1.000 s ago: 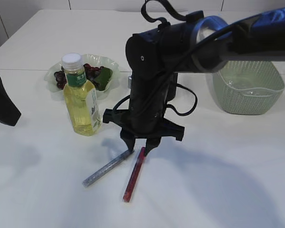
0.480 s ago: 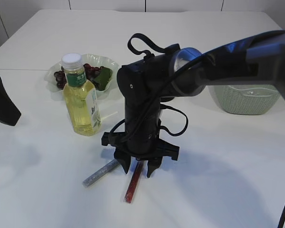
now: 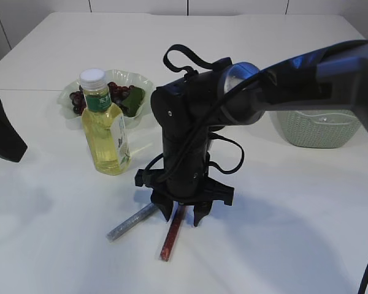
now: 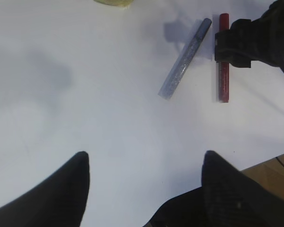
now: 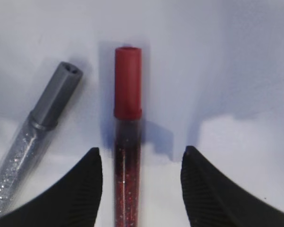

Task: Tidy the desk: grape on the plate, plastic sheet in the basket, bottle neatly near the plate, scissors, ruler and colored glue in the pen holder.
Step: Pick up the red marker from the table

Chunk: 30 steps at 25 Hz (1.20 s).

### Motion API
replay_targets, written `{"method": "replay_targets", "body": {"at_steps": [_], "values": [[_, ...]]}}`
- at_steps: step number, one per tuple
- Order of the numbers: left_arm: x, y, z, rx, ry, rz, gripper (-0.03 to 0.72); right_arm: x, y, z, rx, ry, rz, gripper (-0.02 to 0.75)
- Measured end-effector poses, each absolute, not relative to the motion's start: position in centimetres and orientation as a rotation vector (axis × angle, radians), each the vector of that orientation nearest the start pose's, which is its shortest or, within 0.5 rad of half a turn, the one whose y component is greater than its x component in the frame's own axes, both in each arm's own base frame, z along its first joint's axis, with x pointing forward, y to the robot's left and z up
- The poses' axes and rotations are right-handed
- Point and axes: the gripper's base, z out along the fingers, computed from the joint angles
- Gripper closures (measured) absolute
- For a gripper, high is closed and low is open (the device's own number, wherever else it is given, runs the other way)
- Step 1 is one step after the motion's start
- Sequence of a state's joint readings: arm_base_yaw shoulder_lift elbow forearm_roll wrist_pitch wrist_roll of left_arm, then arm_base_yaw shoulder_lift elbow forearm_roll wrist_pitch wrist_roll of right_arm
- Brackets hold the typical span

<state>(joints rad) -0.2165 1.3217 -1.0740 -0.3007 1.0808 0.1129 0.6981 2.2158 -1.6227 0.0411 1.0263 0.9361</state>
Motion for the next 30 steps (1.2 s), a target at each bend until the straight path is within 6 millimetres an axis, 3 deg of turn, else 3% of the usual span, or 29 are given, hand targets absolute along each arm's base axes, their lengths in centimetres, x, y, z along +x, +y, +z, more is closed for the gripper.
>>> {"method": "replay_targets", "body": {"at_steps": [15, 18, 24, 30], "values": [[23.82, -7.67, 30.54, 0.322, 2.776, -0.43, 0.163, 33.19, 27.99, 12.58, 0.417, 3.106, 0.04, 0.356], [23.82, -7.67, 30.54, 0.322, 2.776, -0.43, 0.169, 33.2, 27.97, 12.58, 0.416, 3.105, 0.038, 0.409], [23.82, -7.67, 30.54, 0.322, 2.776, -0.43, 0.169, 33.25, 27.89, 12.58, 0.406, 3.1, 0.025, 0.595], [23.82, -7.67, 30.54, 0.322, 2.776, -0.43, 0.171, 33.24, 27.88, 12.58, 0.406, 3.101, 0.023, 0.641]]}}
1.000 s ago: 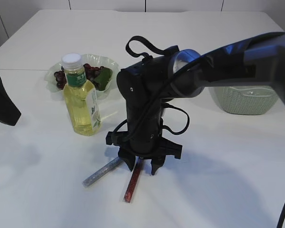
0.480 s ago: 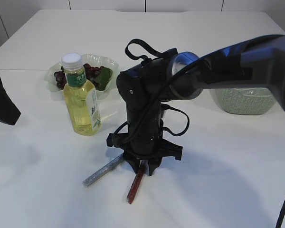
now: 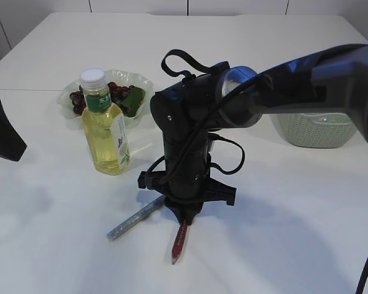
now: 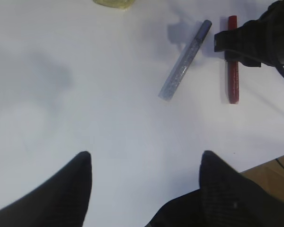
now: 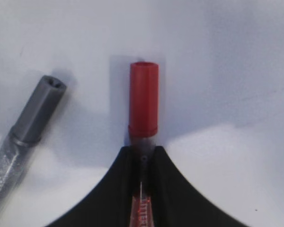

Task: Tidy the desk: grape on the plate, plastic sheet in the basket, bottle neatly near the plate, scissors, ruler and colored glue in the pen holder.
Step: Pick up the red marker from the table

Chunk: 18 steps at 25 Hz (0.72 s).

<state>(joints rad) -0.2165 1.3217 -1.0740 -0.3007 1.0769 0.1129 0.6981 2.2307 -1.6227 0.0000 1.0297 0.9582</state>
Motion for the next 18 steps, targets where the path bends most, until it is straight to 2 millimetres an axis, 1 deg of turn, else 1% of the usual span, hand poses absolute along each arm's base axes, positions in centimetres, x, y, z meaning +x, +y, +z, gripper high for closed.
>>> {"method": "replay_targets", "body": {"at_steps": [3, 6, 8, 11, 13, 15, 18], "values": [[23.8, -7.7, 30.5, 0.322, 2.776, -0.43, 0.178, 33.2, 27.9, 12.6, 0.392, 3.103, 0.023, 0.65], [23.8, -7.7, 30.5, 0.322, 2.776, -0.43, 0.179, 33.2, 27.9, 12.7, 0.327, 3.109, 0.025, 0.651], [23.8, -7.7, 30.5, 0.322, 2.776, -0.43, 0.179, 33.3, 27.8, 13.2, 0.275, 3.105, 0.038, 0.651], [23.8, -7.7, 30.5, 0.322, 2.776, -0.43, 0.18, 33.6, 27.4, 15.0, 0.205, 3.093, 0.107, 0.652], [23.8, -7.7, 30.5, 0.321, 2.774, -0.43, 0.181, 33.9, 26.7, 16.6, 0.179, 3.072, 0.156, 0.652], [23.8, -7.7, 30.5, 0.321, 2.774, -0.43, 0.181, 34.7, 25.5, 18.1, 0.155, 3.05, 0.209, 0.652], [23.9, -7.7, 30.5, 0.321, 2.773, -0.429, 0.181, 35.9, 23.0, 20.7, 0.121, 3.011, 0.323, 0.652]]}}
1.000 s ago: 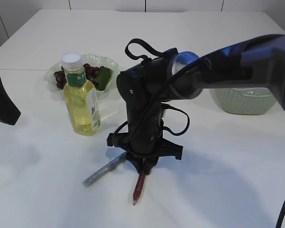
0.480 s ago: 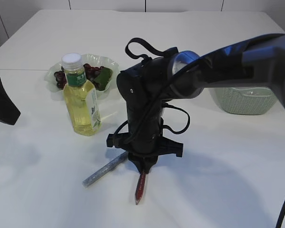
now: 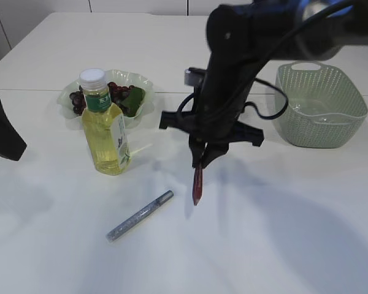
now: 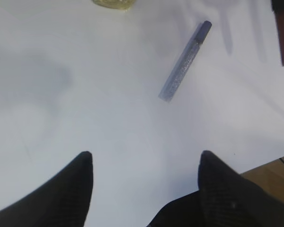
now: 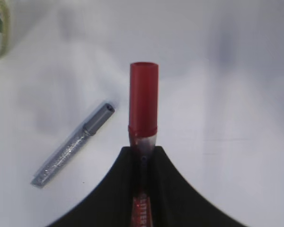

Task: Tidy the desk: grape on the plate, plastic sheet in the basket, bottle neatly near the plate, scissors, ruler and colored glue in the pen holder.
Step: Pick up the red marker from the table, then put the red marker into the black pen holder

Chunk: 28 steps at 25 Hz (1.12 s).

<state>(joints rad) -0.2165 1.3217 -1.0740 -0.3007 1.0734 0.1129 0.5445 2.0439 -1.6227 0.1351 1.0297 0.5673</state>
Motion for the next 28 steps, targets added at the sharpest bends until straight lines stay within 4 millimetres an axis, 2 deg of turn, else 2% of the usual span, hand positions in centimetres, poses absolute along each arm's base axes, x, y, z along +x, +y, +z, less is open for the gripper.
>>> {"method": "replay_targets", "body": {"at_steps": [5, 10, 13, 19, 28], "values": [[24.0, -7.7, 30.6, 0.316, 2.759, -0.428, 0.182, 37.8, 18.5, 24.9, 0.077, 2.887, 0.609, 0.652], [24.0, -7.7, 30.6, 0.315, 2.757, -0.427, 0.182, 39.1, 16.8, 27.7, -0.089, 2.663, 0.939, 0.652], [24.0, -7.7, 30.6, 0.315, 2.757, -0.427, 0.182, 39.9, 16.7, 28.5, -0.223, 2.505, 1.004, 0.652], [24.0, -7.7, 30.6, 0.315, 2.757, -0.427, 0.183, 41.5, 16.7, 29.9, -0.377, 2.193, 0.917, 0.654], [24.0, -7.7, 30.6, 0.315, 2.756, -0.427, 0.183, 44.0, 15.4, 31.0, -0.477, 1.89, 0.51, 0.654]]}}
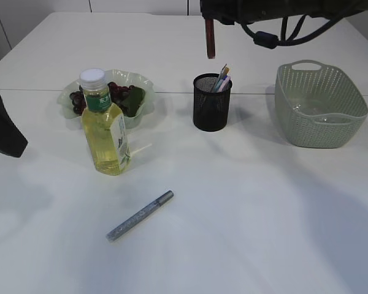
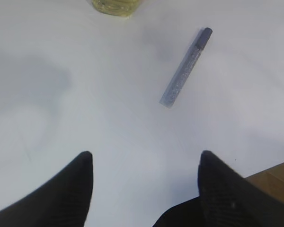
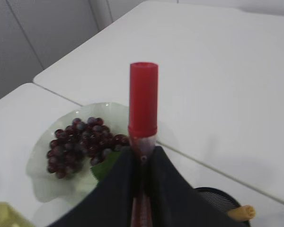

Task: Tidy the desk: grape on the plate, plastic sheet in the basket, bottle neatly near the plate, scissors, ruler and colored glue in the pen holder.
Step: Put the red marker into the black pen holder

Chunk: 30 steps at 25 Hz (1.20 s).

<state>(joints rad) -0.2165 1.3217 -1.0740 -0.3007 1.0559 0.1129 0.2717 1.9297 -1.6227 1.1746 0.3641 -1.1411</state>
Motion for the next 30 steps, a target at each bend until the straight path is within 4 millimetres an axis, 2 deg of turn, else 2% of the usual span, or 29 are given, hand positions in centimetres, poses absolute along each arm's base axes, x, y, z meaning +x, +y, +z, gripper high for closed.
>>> {"method": "replay_targets", "body": {"at_steps": [4, 13, 18, 20, 26, 30], "values": [[24.0, -7.7, 30.6, 0.315, 2.756, -0.427, 0.183, 45.0, 15.2, 29.6, -0.491, 1.867, 0.426, 0.654], [24.0, -7.7, 30.6, 0.314, 2.752, -0.427, 0.183, 48.2, 15.9, 26.2, -0.504, 1.814, 0.388, 0.654], [24.0, -7.7, 30.6, 0.314, 2.752, -0.427, 0.183, 48.9, 15.9, 25.1, -0.493, 1.801, 0.362, 0.649], [24.0, -7.7, 30.6, 0.314, 2.752, -0.427, 0.183, 49.0, 15.9, 24.9, -0.487, 1.804, 0.362, 0.624], [24.0, -7.7, 30.6, 0.314, 2.752, -0.427, 0.183, 49.2, 16.0, 24.1, -0.488, 1.817, 0.359, 0.454], [24.0, -7.7, 30.6, 0.314, 2.752, -0.427, 0.183, 49.3, 16.0, 24.0, -0.488, 1.817, 0.357, 0.42]]}}
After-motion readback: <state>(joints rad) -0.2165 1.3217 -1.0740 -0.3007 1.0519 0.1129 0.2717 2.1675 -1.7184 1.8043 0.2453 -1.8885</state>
